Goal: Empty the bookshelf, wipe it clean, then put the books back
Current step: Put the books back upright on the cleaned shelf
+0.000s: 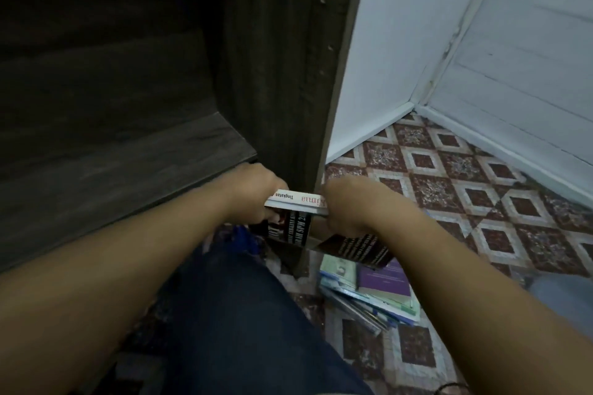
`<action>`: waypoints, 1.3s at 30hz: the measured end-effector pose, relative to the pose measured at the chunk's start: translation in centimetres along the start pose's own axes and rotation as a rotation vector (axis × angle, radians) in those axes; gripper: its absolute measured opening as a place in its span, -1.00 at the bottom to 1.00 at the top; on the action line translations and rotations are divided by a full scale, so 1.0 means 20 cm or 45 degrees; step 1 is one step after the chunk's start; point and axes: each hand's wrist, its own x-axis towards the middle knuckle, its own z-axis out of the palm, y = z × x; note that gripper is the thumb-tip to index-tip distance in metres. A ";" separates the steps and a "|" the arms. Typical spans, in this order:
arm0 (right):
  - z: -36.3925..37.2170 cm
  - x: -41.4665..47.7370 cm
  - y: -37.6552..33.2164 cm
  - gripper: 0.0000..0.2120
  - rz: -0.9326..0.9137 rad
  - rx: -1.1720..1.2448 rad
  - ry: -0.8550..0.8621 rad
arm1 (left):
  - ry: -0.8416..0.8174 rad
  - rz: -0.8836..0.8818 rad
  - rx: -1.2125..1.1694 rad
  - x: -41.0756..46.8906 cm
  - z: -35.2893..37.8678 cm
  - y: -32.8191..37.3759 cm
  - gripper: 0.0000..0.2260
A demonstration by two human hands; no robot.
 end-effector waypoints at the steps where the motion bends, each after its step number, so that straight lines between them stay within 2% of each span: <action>1: -0.05 0.02 -0.09 -0.61 -0.049 -0.029 0.046 | 0.045 -0.047 0.038 -0.08 -0.06 -0.07 -0.80; 6: -0.25 0.13 -0.46 -0.68 -0.231 -0.071 0.349 | 0.340 -0.269 0.277 -0.45 -0.25 -0.38 -0.83; 8: -0.31 0.19 -0.65 -0.69 -0.305 -0.102 0.491 | 0.451 -0.433 0.336 -0.61 -0.28 -0.51 -0.83; 12: -0.29 0.36 -1.01 -0.68 -0.480 -0.180 0.817 | 0.727 -0.673 0.427 -0.90 -0.19 -0.72 -0.75; 14: -0.21 0.49 -1.17 -0.64 -0.611 -0.174 0.894 | 0.826 -0.753 0.463 -1.01 -0.08 -0.81 -0.66; 17: -0.05 0.66 -1.39 -0.56 -0.766 -0.132 0.830 | 0.790 -0.913 0.519 -1.14 0.14 -0.95 -0.55; 20: 0.15 0.76 -1.53 -0.57 -0.807 -0.212 0.628 | 0.573 -1.023 0.476 -1.22 0.36 -1.00 -0.51; 22: 0.27 0.80 -1.57 -0.56 -0.801 -0.239 0.452 | 0.363 -1.105 0.344 -1.23 0.49 -1.01 -0.50; 24: 0.35 0.83 -1.59 -0.49 -0.778 -0.198 0.342 | 0.248 -1.130 0.218 -1.23 0.54 -1.06 -0.48; 30: 0.37 0.93 -1.55 -0.37 -0.749 -0.112 0.329 | 0.139 -1.230 -0.326 -1.22 0.57 -1.18 -0.19; 33: 0.34 0.98 -1.55 -0.35 -0.762 -0.080 0.273 | 0.263 -1.266 -0.542 -1.22 0.56 -1.19 -0.22; 36: 0.31 0.99 -1.55 -0.28 -0.771 -0.064 0.234 | 0.472 -1.386 -0.505 -1.27 0.56 -1.16 -0.23; 39: 0.30 0.97 -1.53 -0.24 -0.686 -0.152 0.223 | 0.504 -1.373 -0.431 -1.35 0.59 -1.11 -0.24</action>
